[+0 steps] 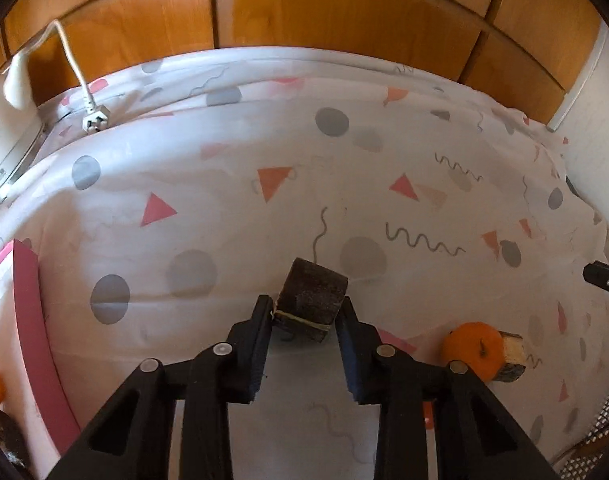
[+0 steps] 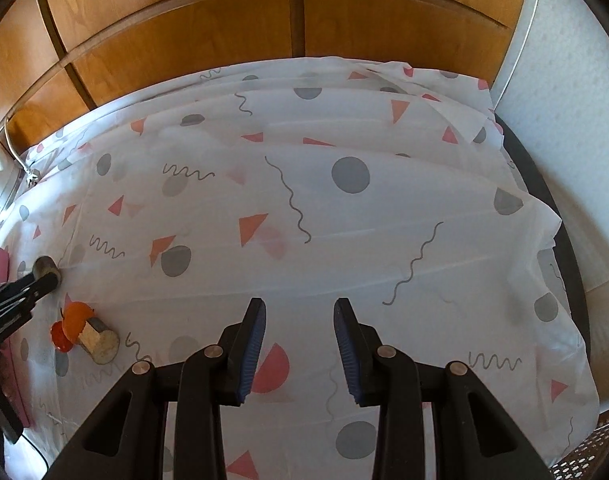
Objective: Organize fruits
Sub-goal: 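Close the left gripper on the dark wood piece and lift it, then carry the wood piece into the pink tray and lower it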
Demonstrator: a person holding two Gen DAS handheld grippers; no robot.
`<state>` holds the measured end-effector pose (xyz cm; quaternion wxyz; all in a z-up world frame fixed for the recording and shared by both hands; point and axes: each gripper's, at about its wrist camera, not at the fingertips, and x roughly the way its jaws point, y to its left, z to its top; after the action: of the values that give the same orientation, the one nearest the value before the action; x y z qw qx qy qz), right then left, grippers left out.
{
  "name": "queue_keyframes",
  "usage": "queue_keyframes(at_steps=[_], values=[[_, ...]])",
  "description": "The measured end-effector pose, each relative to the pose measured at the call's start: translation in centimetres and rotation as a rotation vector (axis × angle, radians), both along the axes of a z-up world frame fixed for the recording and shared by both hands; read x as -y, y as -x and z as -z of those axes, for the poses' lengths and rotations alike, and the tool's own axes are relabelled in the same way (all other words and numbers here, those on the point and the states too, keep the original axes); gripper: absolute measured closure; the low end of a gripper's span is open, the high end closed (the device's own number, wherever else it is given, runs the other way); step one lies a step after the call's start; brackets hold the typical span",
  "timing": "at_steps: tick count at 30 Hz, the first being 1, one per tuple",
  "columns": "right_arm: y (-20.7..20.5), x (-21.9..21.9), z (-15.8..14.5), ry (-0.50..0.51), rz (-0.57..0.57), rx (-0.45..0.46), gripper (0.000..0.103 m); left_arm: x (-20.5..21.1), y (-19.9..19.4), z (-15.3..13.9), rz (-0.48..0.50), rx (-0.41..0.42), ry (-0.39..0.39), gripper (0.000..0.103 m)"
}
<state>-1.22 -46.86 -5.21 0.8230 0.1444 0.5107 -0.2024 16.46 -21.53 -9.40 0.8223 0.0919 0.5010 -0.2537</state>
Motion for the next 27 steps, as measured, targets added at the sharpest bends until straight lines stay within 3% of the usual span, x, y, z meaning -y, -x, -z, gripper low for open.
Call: queue_keyframes(at_steps=[7,15,27], values=[[-0.3,-0.5,0.2,0.003,-0.039,-0.001,0.067,-2.1,1.9,-0.8,-0.043,-0.014,0.055,0.071],[-1.0,-2.8,0.4,-0.011,-0.163,-0.002,0.068,-5.7,4.3,-2.6,-0.114,-0.018,0.114,0.071],[-1.2,-5.2,0.5,0.02,-0.266,0.001,0.068,-13.0,7.5,-5.8,-0.235,0.029,0.188,0.071]])
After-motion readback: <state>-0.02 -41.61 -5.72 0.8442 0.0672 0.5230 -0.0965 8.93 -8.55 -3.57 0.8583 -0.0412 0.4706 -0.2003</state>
